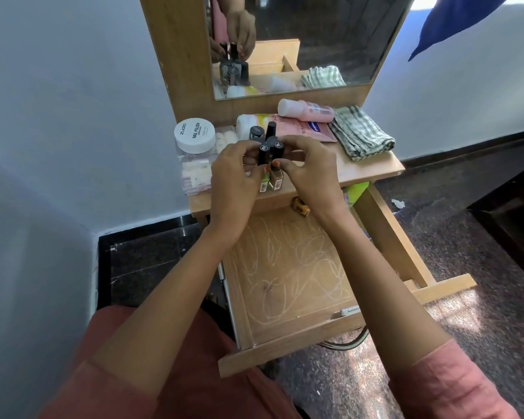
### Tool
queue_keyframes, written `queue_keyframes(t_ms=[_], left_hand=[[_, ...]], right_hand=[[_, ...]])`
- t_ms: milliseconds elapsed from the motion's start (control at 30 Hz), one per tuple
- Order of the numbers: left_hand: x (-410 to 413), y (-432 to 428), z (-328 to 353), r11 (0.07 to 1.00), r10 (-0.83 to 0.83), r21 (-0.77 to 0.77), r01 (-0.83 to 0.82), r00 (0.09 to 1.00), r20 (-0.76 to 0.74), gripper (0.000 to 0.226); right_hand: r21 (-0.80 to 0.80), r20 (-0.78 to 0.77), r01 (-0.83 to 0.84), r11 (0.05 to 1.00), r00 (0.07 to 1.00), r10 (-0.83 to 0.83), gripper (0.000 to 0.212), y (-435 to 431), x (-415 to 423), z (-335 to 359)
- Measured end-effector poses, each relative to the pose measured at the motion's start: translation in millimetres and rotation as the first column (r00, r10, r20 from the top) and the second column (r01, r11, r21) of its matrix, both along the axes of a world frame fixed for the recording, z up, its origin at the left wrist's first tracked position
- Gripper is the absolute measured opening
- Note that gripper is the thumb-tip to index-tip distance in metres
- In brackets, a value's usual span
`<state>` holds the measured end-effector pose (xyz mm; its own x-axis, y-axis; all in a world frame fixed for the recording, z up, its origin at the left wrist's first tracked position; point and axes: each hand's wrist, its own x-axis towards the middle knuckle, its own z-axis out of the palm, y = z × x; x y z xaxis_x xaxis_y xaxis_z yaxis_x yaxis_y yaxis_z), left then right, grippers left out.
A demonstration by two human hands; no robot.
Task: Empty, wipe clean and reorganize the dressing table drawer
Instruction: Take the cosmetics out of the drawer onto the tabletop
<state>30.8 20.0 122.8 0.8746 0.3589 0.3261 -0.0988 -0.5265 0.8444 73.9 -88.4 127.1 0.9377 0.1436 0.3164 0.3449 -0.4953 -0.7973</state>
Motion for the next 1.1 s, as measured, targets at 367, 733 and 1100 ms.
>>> queue_keyframes(t_ms=[367, 733, 1100], left_hand=[[-20, -15, -1, 0.998, 0.059, -0.024, -0.056, 0.988, 0.144, 0.025], [-43, -59, -51, 0.984, -0.175, 0.055, 0.172, 0.983, 0.052, 0.019], [0, -88, -98, 0.97, -0.211, 0.079, 0.232, 0.953, -0.216, 0.027]], right_hand=[[0.014, -0.083, 0.091, 0.996, 0.992, -0.09, 0.019, -37, -19, 1], [-0.13, -0.218, 0.233, 0.964, 0.941, -0.257, 0.018, -96, -28, -45], [-0.274, -0.285, 0.252, 0.928, 0.9, -0.329, 0.024, -106, -9, -74]])
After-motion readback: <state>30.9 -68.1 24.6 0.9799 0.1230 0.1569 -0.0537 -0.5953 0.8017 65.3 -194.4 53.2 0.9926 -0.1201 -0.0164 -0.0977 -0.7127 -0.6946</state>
